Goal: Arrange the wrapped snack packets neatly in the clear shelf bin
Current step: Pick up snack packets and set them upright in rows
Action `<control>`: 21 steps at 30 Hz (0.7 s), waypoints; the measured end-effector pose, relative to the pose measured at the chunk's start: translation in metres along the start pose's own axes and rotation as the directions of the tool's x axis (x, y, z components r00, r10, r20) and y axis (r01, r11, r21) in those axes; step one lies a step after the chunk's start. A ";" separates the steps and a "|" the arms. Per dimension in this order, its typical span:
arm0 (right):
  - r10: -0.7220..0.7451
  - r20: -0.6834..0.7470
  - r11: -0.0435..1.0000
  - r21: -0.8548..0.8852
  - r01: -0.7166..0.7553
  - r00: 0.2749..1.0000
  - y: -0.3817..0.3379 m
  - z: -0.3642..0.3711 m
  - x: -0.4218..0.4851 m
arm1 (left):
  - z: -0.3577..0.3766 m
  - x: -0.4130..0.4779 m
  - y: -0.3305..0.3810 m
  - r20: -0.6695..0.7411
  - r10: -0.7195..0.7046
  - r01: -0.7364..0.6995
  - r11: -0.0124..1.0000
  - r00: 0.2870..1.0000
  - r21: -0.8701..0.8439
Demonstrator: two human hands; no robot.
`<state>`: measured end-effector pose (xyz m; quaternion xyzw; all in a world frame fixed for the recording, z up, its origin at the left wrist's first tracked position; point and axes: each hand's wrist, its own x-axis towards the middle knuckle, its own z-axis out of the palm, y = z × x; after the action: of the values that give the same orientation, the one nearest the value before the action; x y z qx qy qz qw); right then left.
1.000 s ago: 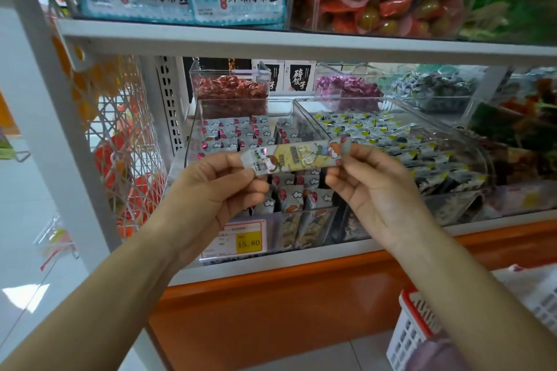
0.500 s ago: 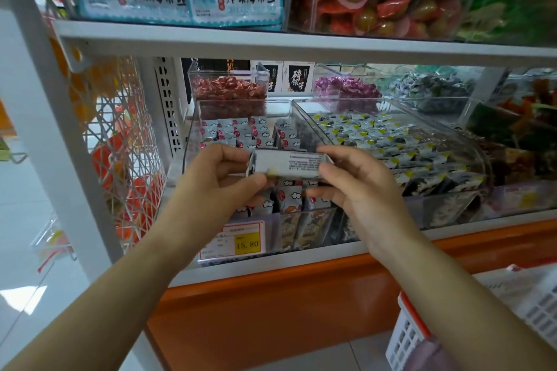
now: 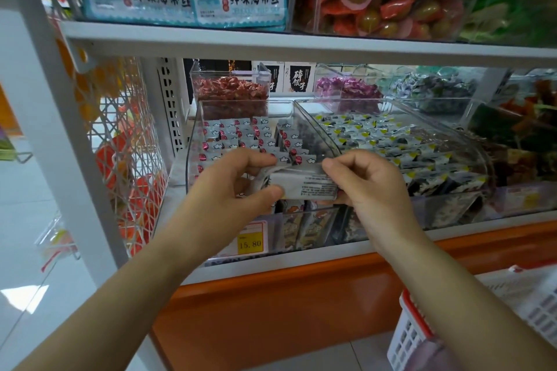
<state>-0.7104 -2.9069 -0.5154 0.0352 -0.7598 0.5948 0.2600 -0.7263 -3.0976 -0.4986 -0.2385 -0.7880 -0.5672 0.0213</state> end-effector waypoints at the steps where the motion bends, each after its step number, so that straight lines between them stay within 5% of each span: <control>1: -0.029 -0.009 0.997 -0.066 0.028 1.000 0.000 0.000 0.000 | 0.001 0.000 0.000 -0.001 -0.008 0.008 1.000 1.000 0.020; 12: -0.134 0.109 0.979 -0.138 0.148 0.985 -0.011 0.009 -0.006 | -0.016 0.006 0.003 -0.013 -0.164 0.164 0.986 0.986 -0.006; 21: -0.119 0.052 0.983 -0.135 0.125 0.991 -0.007 0.011 -0.006 | -0.018 0.007 0.005 0.043 -0.112 0.113 0.993 0.993 -0.036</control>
<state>-0.7068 -2.9209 -0.5140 0.0768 -0.8011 0.5228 0.2810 -0.7345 -3.1101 -0.4862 -0.2055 -0.7893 -0.5777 -0.0314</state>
